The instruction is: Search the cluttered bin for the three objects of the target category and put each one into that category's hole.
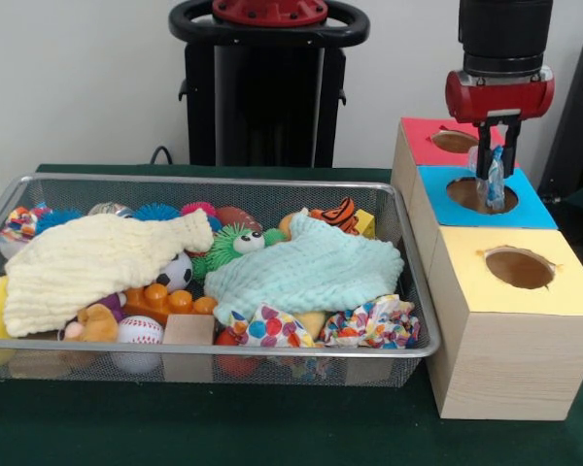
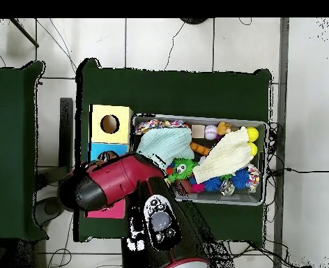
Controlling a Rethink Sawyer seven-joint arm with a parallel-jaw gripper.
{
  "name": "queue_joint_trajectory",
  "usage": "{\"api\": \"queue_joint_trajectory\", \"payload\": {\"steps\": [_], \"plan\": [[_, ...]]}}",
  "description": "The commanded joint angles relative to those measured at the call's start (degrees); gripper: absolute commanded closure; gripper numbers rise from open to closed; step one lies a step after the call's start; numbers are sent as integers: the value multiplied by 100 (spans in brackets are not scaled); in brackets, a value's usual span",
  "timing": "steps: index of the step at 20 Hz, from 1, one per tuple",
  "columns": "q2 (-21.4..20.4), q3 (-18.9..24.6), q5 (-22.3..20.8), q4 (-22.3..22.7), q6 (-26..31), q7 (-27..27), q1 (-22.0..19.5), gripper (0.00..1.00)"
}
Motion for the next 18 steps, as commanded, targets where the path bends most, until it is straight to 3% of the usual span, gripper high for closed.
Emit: {"api": "queue_joint_trajectory", "payload": {"steps": [1, 18], "plan": [[380, -471, -316, -339, 47, 331, 102, 100], [322, -710, -210, -213, 109, 282, 166, 100]]}}
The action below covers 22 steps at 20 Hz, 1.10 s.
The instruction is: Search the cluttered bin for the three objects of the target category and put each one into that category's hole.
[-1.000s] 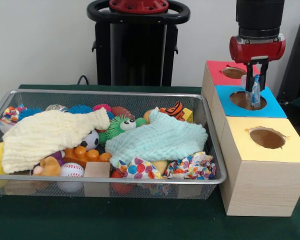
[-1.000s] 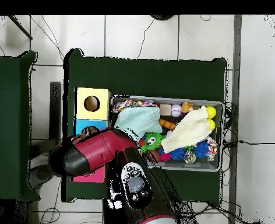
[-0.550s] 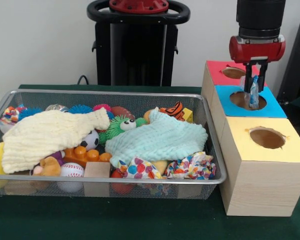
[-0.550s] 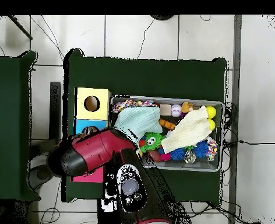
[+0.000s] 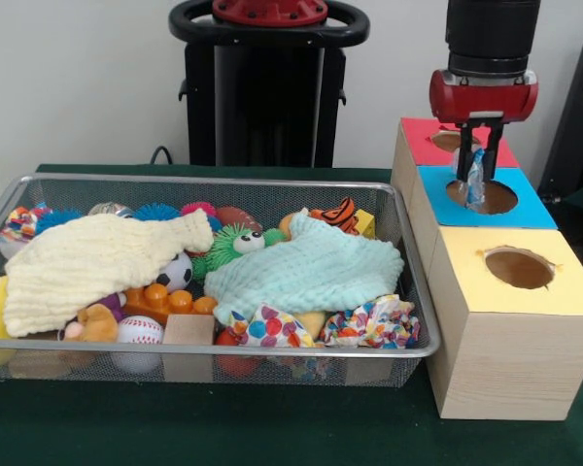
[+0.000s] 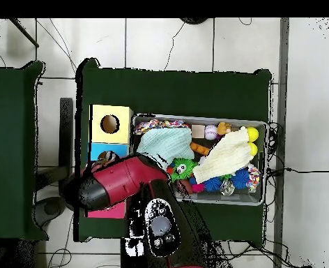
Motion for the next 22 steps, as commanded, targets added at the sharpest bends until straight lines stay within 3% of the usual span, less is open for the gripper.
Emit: {"api": "queue_joint_trajectory", "payload": {"steps": [1, 21, 22], "plan": [[319, -278, -204, -102, 105, 279, -15, 100], [337, -333, -220, -148, 38, 286, 21, 100], [329, -354, -230, -141, 7, 301, 37, 0]]}}
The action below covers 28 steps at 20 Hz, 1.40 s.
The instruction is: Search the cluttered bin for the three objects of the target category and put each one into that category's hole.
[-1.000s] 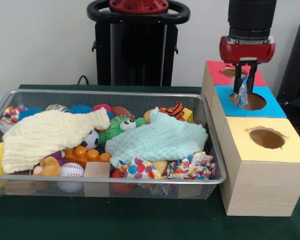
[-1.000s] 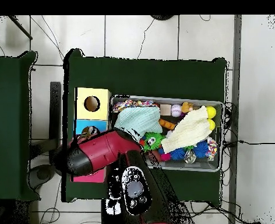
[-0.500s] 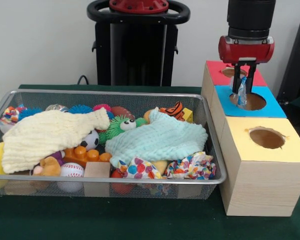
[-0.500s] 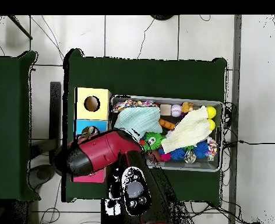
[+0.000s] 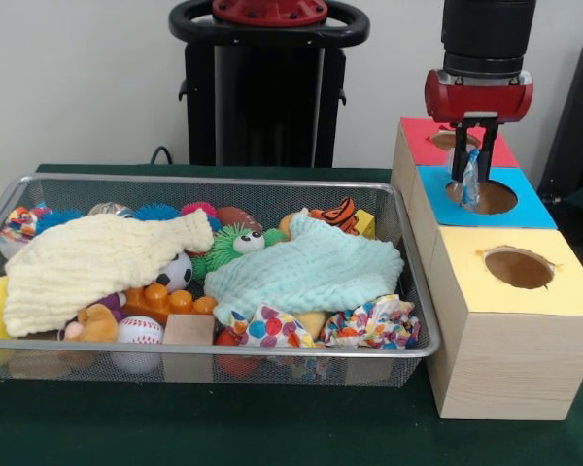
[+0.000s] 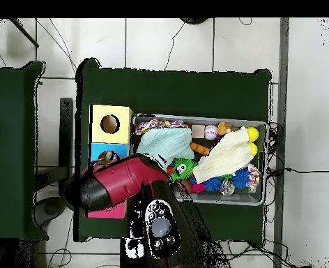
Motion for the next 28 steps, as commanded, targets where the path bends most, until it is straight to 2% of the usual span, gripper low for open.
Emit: {"api": "queue_joint_trajectory", "payload": {"steps": [1, 17, 21, 25, 28], "plan": [[329, -262, -224, -121, -5, 309, -15, 0], [262, -151, -32, -65, 121, 136, -102, 0], [226, -107, 21, -90, 152, 92, -190, 0], [149, 9, 237, 134, -73, 236, -420, 0], [7, 102, 354, 154, 139, 103, -529, 0]]}}
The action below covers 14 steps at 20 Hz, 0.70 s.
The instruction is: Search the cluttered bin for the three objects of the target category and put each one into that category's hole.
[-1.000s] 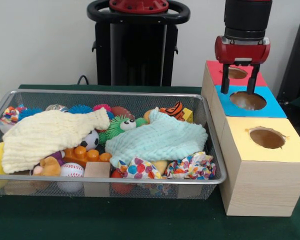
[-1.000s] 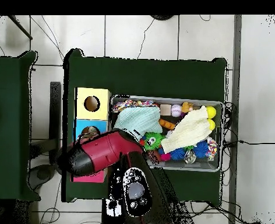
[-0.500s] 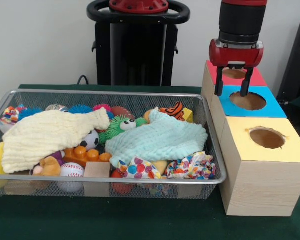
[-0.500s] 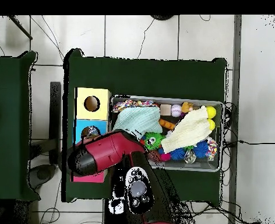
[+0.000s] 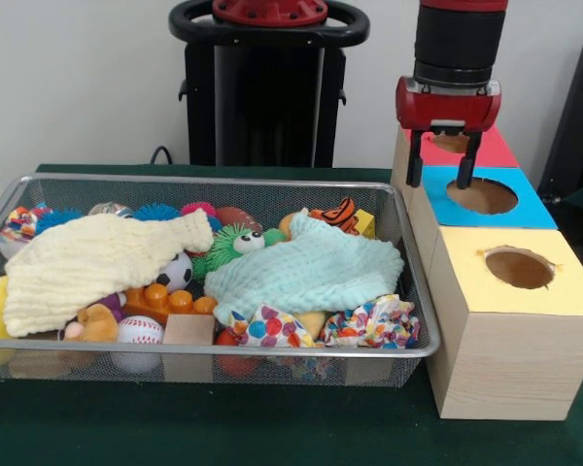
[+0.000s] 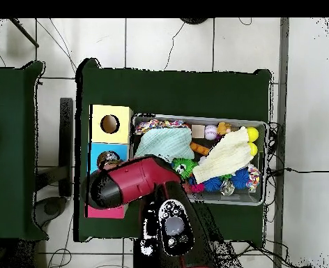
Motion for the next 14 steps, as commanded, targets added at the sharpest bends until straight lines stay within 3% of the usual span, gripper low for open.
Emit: {"api": "queue_joint_trajectory", "payload": {"steps": [1, 5, 14], "plan": [[-144, 330, 302, 125, 219, 65, -385, 0], [-220, 380, 420, -46, 539, -87, -446, 0], [-206, 174, 298, 294, -136, 200, -617, 0]]}}
